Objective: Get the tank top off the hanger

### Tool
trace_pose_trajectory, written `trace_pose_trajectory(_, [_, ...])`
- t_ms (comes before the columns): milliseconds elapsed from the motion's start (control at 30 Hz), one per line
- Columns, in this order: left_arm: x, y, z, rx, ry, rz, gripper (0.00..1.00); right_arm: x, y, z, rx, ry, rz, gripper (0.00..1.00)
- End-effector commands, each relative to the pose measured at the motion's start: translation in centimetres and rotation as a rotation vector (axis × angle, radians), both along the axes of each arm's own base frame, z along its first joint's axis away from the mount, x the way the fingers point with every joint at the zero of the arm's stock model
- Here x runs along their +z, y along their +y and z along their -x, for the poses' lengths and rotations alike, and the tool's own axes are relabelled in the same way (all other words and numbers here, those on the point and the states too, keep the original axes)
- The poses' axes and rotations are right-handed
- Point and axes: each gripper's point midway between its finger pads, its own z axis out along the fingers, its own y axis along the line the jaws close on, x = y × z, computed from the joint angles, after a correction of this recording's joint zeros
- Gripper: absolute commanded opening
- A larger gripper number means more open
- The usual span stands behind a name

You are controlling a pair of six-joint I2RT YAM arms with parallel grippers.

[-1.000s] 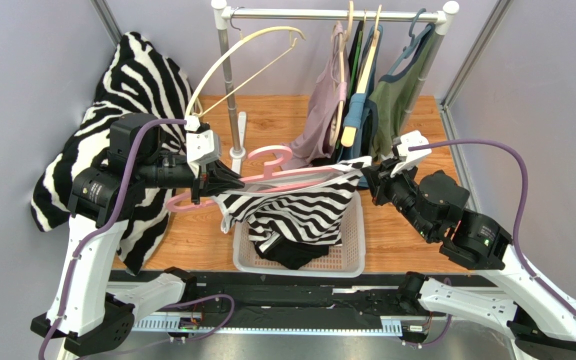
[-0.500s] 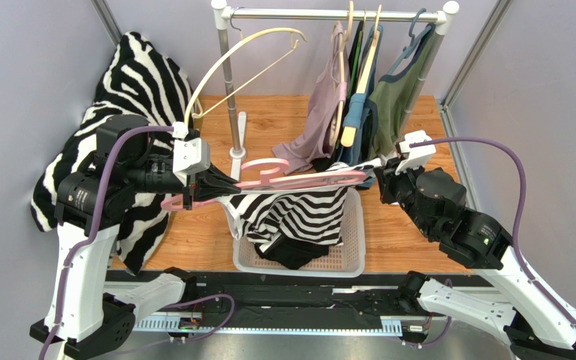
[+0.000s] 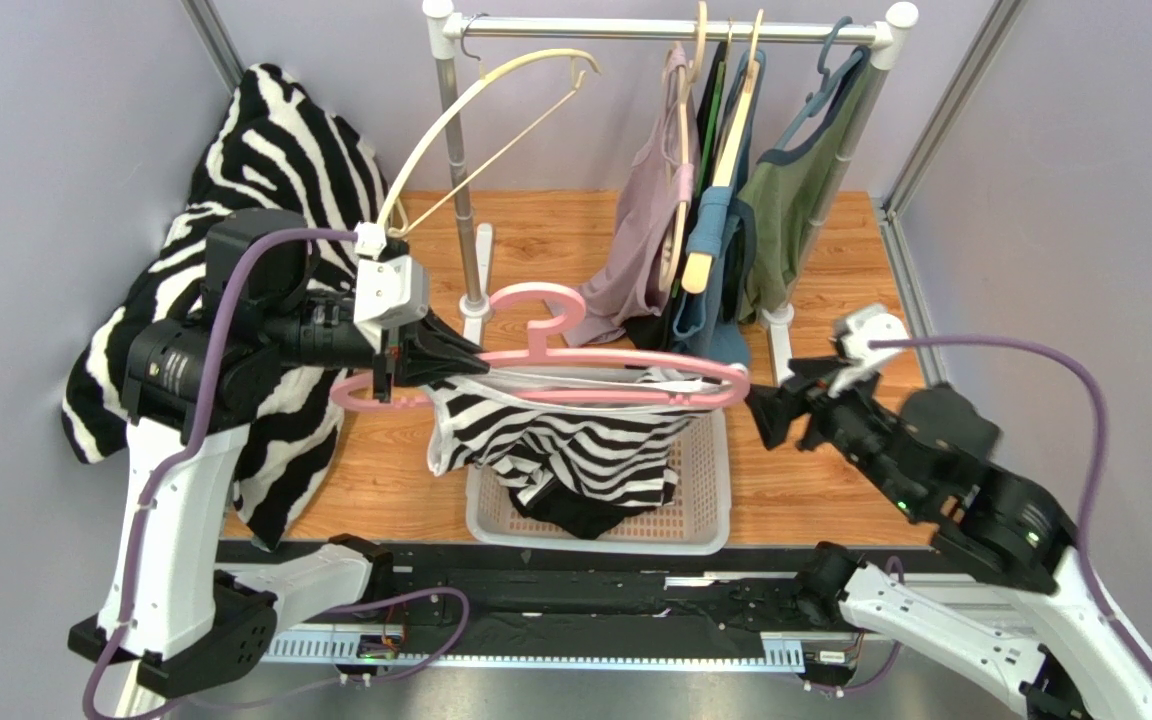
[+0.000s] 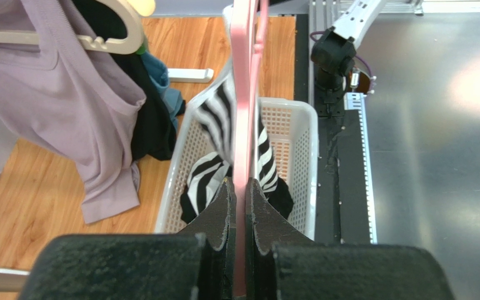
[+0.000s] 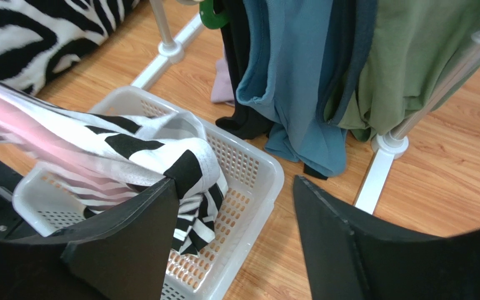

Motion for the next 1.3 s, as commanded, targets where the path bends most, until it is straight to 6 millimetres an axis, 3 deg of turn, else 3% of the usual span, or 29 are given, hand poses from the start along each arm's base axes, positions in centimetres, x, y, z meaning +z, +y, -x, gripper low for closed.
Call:
trace_pose_trajectory(0, [1.4, -0.4, -2.3, 0.015, -0.099, 0.007, 0.0, 1.7, -1.9, 2.0, 0.039, -0.089, -0.029, 0.73])
trace_pose_trajectory(167, [1.6, -0.5, -4.1, 0.065, -0.109, 0.002, 0.0, 1.3, -3.2, 2.8, 0.055, -0.102, 0.051, 0.78])
trace_pose_trajectory(300, [1.4, -0.9, -3.4, 0.028, -0.083, 0.014, 0.0, 2.9, -3.1, 3.5, 0.088, -0.143, 0.013, 0.78])
trace_pose_trajectory(433, [1.2, -1.2, -2.6, -0.011, -0.064, 0.024, 0.0, 7.6, -1.7, 4.1, 0.174, -0.289, -0.069, 0.77])
trace_pose_trajectory(567, [0.8, -1.6, -0.7, -0.102, -0.017, 0.039, 0.0, 10.2, 0.7, 4.1, 0.281, -0.355, -0.063, 0.77])
trace_pose_trajectory(633, [0.3, -1.7, -0.1, -0.131, -0.013, 0.035, 0.0, 10.5, 2.2, 3.8, 0.329, -0.349, -0.045, 0.76])
trace_pose_trajectory(733, [-1.0, -1.5, 0.4, -0.138, 0.001, 0.012, 0.01, 11.7, 3.9, 5.2, 0.452, -0.373, -0.073, 0.75])
trace_pose_trajectory(900, [-2.0, -1.9, 0.3, -0.14, 0.035, 0.007, 0.04, 11.0, 5.7, 6.0, 0.552, -0.344, -0.085, 0.73])
trace_pose_trajectory(1067, [-1.5, -2.2, 0.5, -0.158, 0.036, 0.019, 0.03, 9.7, 8.7, 7.4, 0.723, -0.249, -0.091, 0.72])
trace_pose_trajectory(1267, [-1.0, -2.0, 1.6, -0.191, 0.029, 0.034, 0.0, 8.6, 9.9, 7.5, 0.779, -0.202, -0.068, 0.68])
